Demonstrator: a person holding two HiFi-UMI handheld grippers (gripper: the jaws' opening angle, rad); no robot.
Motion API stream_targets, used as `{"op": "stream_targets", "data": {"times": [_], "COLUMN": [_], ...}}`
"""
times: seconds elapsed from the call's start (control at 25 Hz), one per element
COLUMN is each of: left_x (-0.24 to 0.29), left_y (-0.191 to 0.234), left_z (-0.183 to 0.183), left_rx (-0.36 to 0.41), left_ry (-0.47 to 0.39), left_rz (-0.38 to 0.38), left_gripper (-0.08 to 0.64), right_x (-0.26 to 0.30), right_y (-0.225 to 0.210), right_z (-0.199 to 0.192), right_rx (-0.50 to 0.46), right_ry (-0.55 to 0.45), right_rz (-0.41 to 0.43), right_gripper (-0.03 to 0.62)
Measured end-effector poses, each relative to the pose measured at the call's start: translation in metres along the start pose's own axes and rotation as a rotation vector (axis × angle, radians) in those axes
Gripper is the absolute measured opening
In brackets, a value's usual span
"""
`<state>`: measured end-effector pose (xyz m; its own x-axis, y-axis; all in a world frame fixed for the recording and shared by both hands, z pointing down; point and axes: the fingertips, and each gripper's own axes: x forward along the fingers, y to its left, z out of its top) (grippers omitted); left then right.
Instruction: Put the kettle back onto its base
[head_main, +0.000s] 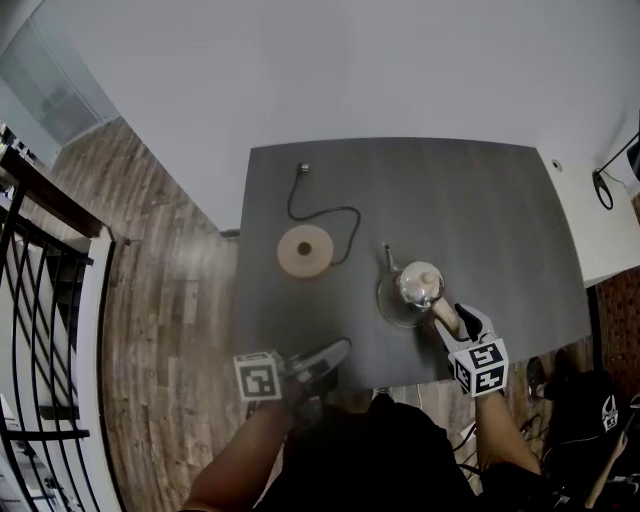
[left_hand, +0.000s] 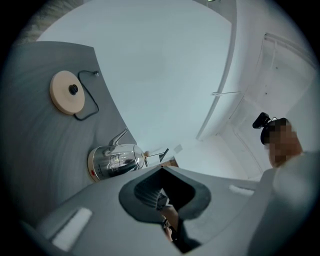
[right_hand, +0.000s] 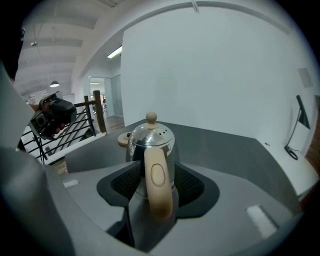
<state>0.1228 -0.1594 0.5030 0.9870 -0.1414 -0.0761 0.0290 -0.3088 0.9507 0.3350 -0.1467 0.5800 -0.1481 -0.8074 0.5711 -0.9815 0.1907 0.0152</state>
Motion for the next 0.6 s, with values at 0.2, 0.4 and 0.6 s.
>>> {"op": "stream_targets", "data": {"times": [0.2,0.4,0.6], "left_x": [0.011,0.016,0.022], "left_y": [-0.002,-0.001,0.003], "left_z": [-0.001,-0.009,-0.011], "left_rx": [0.014,0.015,0.026], "left_ry": [-0.055,-0.108,-0.14], "left_rz": [0.036,0.068,0.112], "left_gripper": [0.0,0.0,0.0], "right_x": [0.019,0.025,0.025], "right_y": [0.004,0.003,0.002], "right_z": [-0.016,-0.019,-0.019], "right_rx": [-0.005,-0.028,-0.053], "right_ry": [0.021,0.011,0.014], "right_rz": [0.107,0.158,0.199], "right_gripper": [0.236,0.175,0.175]}}
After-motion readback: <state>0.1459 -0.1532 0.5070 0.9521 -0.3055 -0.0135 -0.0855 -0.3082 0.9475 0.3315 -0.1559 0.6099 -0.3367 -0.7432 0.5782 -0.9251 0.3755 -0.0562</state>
